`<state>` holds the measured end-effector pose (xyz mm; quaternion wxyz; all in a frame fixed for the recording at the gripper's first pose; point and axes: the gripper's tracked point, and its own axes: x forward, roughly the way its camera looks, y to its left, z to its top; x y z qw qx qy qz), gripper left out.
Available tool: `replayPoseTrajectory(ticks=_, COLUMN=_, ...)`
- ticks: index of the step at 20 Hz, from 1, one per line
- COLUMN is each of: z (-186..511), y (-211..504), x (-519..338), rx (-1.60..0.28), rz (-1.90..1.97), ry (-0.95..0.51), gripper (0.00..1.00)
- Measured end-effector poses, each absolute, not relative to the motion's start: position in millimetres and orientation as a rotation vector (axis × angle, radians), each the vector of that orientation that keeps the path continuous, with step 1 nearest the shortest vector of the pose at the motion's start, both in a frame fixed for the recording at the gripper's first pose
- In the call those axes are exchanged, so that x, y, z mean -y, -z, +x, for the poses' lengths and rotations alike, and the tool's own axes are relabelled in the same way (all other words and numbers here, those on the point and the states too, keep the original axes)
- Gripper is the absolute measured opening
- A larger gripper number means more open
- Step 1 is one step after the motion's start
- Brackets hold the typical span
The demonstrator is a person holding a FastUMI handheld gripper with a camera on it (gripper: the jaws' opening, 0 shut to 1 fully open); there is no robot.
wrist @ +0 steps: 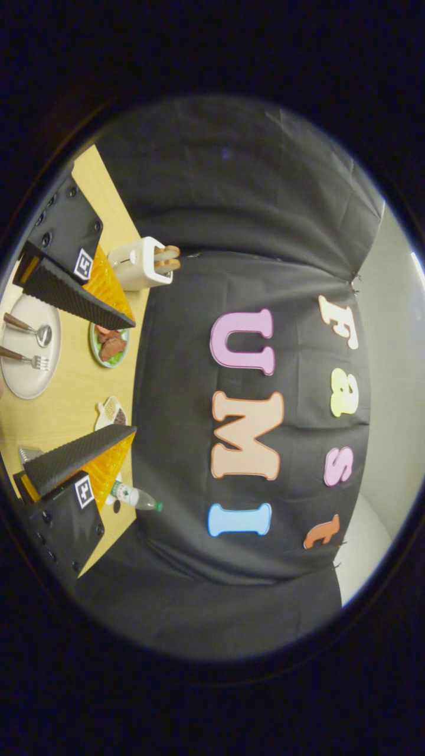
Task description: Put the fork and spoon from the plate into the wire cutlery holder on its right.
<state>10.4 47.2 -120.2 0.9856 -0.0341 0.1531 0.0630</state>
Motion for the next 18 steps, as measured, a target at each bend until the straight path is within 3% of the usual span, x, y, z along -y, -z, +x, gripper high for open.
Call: replayPoseTrajectory(ticks=18, z=-19, y=272, x=-39, rx=-0.676, rz=-0.148, ry=-0.145, gripper=1.00)
